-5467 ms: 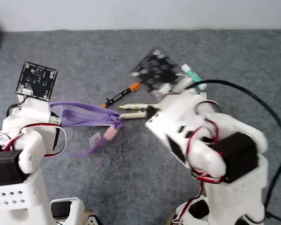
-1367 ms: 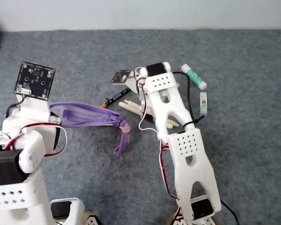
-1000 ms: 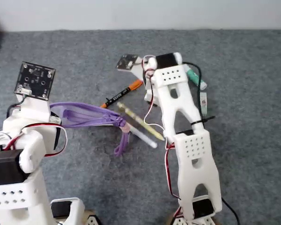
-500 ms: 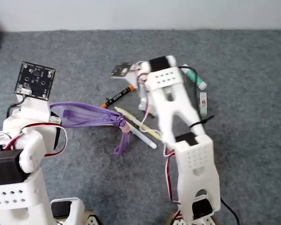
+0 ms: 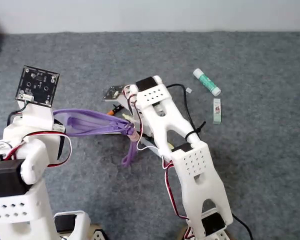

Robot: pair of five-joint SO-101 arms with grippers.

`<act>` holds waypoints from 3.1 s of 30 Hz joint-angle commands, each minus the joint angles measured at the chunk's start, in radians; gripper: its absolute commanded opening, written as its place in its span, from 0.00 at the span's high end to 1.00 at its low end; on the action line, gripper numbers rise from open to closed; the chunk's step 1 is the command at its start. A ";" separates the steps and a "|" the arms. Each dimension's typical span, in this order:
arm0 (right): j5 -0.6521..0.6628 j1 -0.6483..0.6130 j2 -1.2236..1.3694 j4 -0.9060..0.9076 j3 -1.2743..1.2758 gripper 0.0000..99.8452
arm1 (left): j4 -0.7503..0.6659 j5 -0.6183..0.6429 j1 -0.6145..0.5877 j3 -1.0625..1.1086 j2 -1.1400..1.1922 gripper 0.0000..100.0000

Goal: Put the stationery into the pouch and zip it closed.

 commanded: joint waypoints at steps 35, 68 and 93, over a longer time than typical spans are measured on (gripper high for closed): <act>-0.707 0.131 -1.171 0.136 0.121 0.99 | -0.044 0.014 0.005 0.084 0.006 0.99; -1.094 -0.266 -1.587 -0.400 0.582 0.99 | -0.044 0.014 0.002 0.085 0.000 0.99; -0.758 -0.421 -1.833 -1.280 1.464 0.99 | -0.044 0.014 0.002 0.087 0.005 0.99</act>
